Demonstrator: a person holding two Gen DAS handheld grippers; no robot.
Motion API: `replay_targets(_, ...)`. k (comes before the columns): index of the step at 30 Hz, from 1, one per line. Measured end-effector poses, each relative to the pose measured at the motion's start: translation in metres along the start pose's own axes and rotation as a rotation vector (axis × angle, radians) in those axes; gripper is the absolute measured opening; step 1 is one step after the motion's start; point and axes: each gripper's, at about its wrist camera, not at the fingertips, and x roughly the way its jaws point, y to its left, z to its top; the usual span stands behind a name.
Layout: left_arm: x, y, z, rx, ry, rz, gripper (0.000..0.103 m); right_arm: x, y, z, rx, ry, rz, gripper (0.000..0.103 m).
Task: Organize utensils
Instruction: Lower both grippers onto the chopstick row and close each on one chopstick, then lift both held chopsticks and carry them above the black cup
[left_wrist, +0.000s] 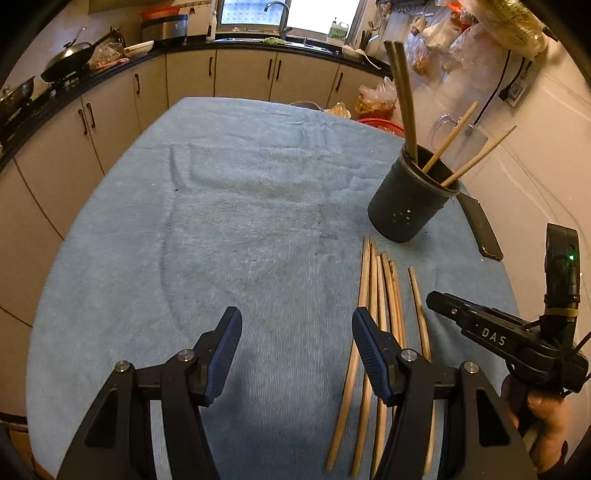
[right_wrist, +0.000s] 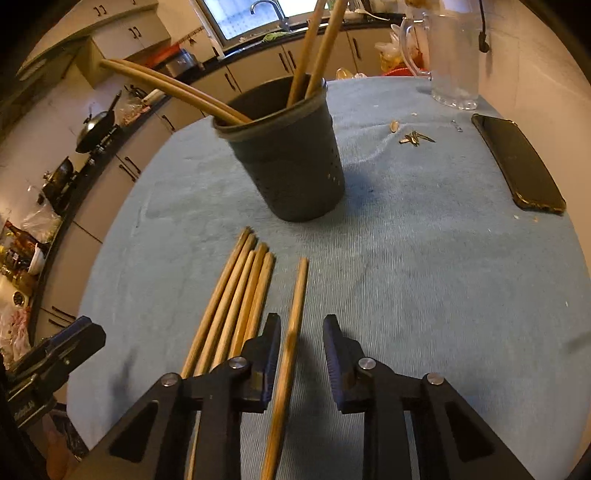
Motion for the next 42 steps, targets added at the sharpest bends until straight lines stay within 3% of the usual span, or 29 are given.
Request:
replay_targets(6, 0.016, -0.002, 0.012, 0.009, 0.017, -0.003, 0.063, 0.025, 0.008, 0.018, -0.024, 0.035, -0.017, 0.023)
replay_targets(9, 0.023, -0.008, 0.018, 0.030, 0.028, -0.002, 0.063, 0.033, 0.018, 0.019, -0.081, 0.034, -0.101, 0.010)
replay_targets(12, 0.032, -0.021, 0.026, 0.075, 0.053, -0.017, 0.063, 0.032, 0.025, 0.014, -0.151, 0.034, -0.135, 0.008)
replay_targets(15, 0.043, -0.041, 0.032, 0.152, 0.061, -0.020, 0.062, 0.022, 0.010, 0.006, -0.113, 0.024, -0.119, 0.007)
replay_targets(21, 0.073, -0.062, 0.045, 0.219, 0.124, -0.025, 0.047, 0.005, -0.024, -0.007, -0.036, -0.004, -0.106, 0.007)
replay_targets(24, 0.086, -0.070, 0.051, 0.240, 0.142, -0.003, 0.043, -0.002, -0.031, -0.012, -0.026, -0.021, -0.083, 0.007)
replay_targets(27, 0.101, -0.075, 0.053, 0.262, 0.173, 0.043, 0.031, -0.003, -0.034, -0.014, -0.018, -0.027, -0.070, 0.007)
replay_targets(30, 0.110, -0.076, 0.052, 0.262, 0.197, 0.052, 0.027, -0.007, -0.040, -0.013, -0.014, -0.029, -0.057, 0.007)
replay_targets(36, 0.115, -0.085, 0.058, 0.293, 0.186, 0.090, 0.024, -0.003, -0.039, -0.014, -0.010, -0.029, -0.050, 0.007)
replay_targets(38, 0.117, -0.089, 0.061, 0.310, 0.183, 0.095, 0.018, -0.002, -0.037, -0.013, -0.011, -0.026, -0.055, 0.008)
replay_targets(39, 0.119, -0.090, 0.063, 0.327, 0.182, 0.088, 0.010, -0.001, -0.035, -0.011, -0.017, -0.020, -0.063, 0.009)
replay_targets(42, 0.117, -0.093, 0.062, 0.369, 0.177, 0.068, 0.007, 0.004, -0.023, -0.003, -0.074, 0.026, -0.117, 0.009)
